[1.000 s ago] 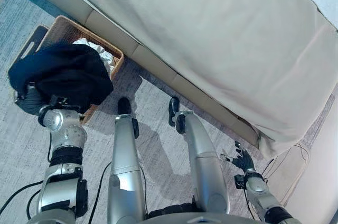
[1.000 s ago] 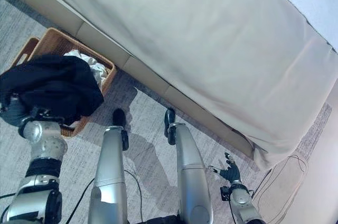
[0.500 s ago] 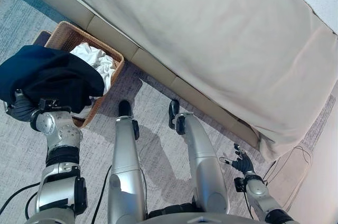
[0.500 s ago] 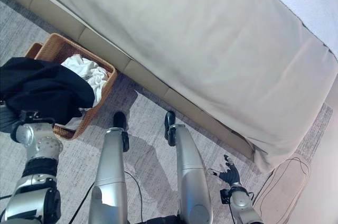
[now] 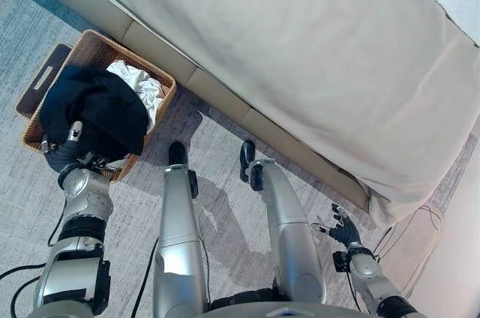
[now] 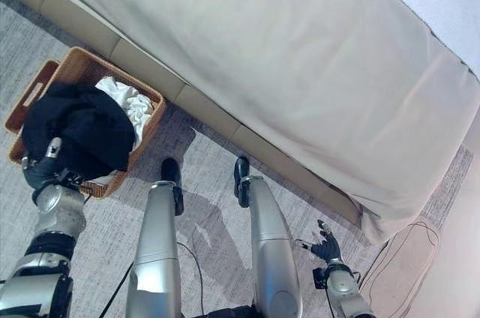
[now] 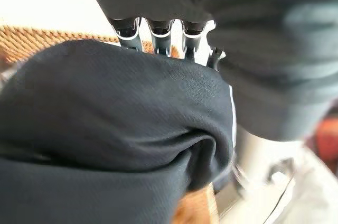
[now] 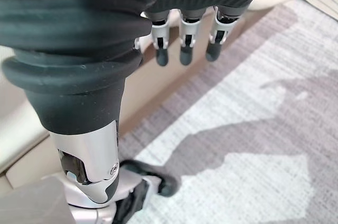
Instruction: Pick up clothes into the bucket
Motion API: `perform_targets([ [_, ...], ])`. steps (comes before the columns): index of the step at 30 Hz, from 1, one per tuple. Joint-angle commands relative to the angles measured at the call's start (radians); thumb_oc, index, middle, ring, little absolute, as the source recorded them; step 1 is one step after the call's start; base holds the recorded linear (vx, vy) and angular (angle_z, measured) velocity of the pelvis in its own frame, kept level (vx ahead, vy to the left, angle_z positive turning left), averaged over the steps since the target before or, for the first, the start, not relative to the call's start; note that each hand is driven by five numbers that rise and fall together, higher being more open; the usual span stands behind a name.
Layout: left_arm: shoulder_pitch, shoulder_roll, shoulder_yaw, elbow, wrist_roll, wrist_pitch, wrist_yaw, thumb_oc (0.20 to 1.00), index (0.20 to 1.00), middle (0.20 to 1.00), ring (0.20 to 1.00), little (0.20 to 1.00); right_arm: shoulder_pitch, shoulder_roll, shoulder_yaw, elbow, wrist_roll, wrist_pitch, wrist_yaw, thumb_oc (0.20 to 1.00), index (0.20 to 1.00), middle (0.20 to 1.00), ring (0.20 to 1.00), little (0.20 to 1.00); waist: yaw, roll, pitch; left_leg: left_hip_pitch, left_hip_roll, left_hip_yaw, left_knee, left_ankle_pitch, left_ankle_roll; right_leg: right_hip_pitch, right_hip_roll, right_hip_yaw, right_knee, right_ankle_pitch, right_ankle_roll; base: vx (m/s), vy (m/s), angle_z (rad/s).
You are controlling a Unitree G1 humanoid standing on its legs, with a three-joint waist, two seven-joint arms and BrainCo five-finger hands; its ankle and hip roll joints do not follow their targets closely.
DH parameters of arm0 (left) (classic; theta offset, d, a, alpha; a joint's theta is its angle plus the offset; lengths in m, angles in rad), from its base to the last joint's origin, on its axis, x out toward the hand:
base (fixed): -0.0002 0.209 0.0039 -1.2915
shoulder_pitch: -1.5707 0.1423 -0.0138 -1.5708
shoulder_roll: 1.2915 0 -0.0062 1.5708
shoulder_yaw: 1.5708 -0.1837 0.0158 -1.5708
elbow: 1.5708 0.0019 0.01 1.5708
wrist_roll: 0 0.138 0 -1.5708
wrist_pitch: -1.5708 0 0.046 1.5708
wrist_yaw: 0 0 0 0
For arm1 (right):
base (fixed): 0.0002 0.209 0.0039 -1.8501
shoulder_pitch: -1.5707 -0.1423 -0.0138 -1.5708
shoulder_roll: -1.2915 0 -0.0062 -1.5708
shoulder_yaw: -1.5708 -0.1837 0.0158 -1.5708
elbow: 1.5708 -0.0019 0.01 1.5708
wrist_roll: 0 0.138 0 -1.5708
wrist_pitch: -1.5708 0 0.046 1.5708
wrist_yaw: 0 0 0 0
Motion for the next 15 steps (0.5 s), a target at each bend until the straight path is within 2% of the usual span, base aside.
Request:
perform_targets([
  [1, 0.031, 0.05, -0.005, 0.02, 0.103, 0.006, -0.013, 1.0, 1.0, 1.0, 1.0, 1.0, 0.032, -0.08, -0.007, -0.049, -0.012, 0.029, 0.003, 1.0, 1.0, 1.0, 1.0, 1.0, 0.016, -0.001, 0.006, 0.047, -0.027, 0.036, 0.032, -0.098, 0.076, 0.059, -0.017, 0.037, -0.045, 0.014, 0.037, -0.01, 0.03, -0.04],
  [9, 0.04, 0.037, -0.02, 0.074, 0.085, 0.061, -0.075, 1.0, 1.0, 1.0, 1.0, 1.0, 0.009, -0.099, -0.007, -0.051, -0.025, 0.056, 0.019, 1.0, 1.0, 1.0, 1.0, 1.0, 0.015, 0.014, 0.006, 0.072, -0.031, 0.04, -0.012, -0.076, 0.08, 0.078, -0.023, 0.046, -0.085, 0.033, 0.039, 0.0, 0.009, -0.03],
  [12, 0.053, 0.011, -0.014, 0.089, 0.111, 0.071, -0.074, 1.0, 1.0, 1.0, 1.0, 1.0, -0.007, -0.103, -0.011, -0.045, -0.025, 0.062, 0.016, 1.0, 1.0, 1.0, 1.0, 1.0, 0.02, 0.025, 0.006, 0.119, -0.033, 0.046, -0.066, -0.055, 0.077, 0.115, -0.028, 0.056, -0.129, 0.053, 0.038, 0.0, 0.0, 0.0],
  [15, 0.106, -0.046, 0.019, 0.142, 0.152, 0.079, -0.076, 1.0, 1.0, 1.0, 1.0, 1.0, -0.031, -0.1, -0.026, -0.016, -0.031, 0.066, 0.006, 1.0, 1.0, 1.0, 1.0, 1.0, 0.035, 0.05, 0.006, 0.21, -0.032, 0.064, -0.148, -0.027, 0.072, 0.191, -0.03, 0.067, -0.193, 0.073, 0.035, -0.01, 0.031, -0.08],
])
